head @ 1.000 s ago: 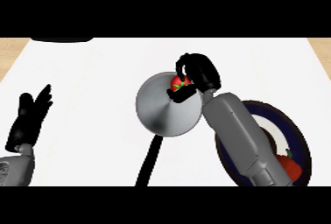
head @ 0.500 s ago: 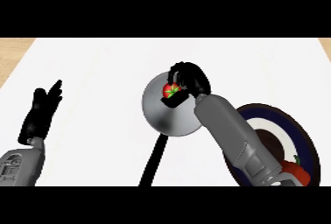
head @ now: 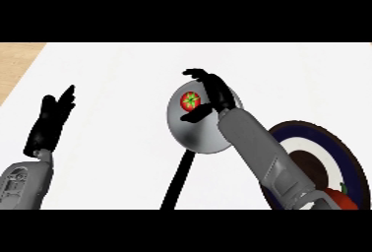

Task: Pick the tomato from the plate and place it in the pan

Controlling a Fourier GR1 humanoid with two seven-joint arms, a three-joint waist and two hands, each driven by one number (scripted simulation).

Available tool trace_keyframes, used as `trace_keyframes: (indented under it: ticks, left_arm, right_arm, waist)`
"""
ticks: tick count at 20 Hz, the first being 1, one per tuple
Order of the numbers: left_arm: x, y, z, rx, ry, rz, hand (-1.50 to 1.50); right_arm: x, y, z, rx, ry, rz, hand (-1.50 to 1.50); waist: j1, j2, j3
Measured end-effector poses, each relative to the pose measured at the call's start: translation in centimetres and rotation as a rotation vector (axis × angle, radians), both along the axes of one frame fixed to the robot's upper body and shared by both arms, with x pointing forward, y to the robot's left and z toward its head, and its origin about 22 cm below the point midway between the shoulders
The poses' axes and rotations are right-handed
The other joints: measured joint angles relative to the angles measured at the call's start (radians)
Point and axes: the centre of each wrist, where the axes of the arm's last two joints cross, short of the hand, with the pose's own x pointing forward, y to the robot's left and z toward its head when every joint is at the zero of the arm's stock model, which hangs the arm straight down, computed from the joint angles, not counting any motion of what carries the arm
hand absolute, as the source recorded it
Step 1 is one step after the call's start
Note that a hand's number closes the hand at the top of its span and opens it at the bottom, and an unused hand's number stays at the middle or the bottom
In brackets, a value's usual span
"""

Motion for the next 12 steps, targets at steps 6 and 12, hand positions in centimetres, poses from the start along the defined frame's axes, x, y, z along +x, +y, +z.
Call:
trace_keyframes:
  ticks: [6,12]
  left_arm:
    - [0.0,-0.3,-0.2,-0.001,-0.001,0.002,0.00]
    - [-0.7,0.6,-0.4,0.002,0.005,0.037,0.00]
  right_arm:
    - [0.0,0.0,0.2,0.152,-0.068,-0.051,-1.50]
    - [0.5,0.1,0.8,0.265,-0.112,-0.136,-1.50]
  waist:
    - [0.000,-0.001,0.000]
    - [-0.031,-0.010,0.000]
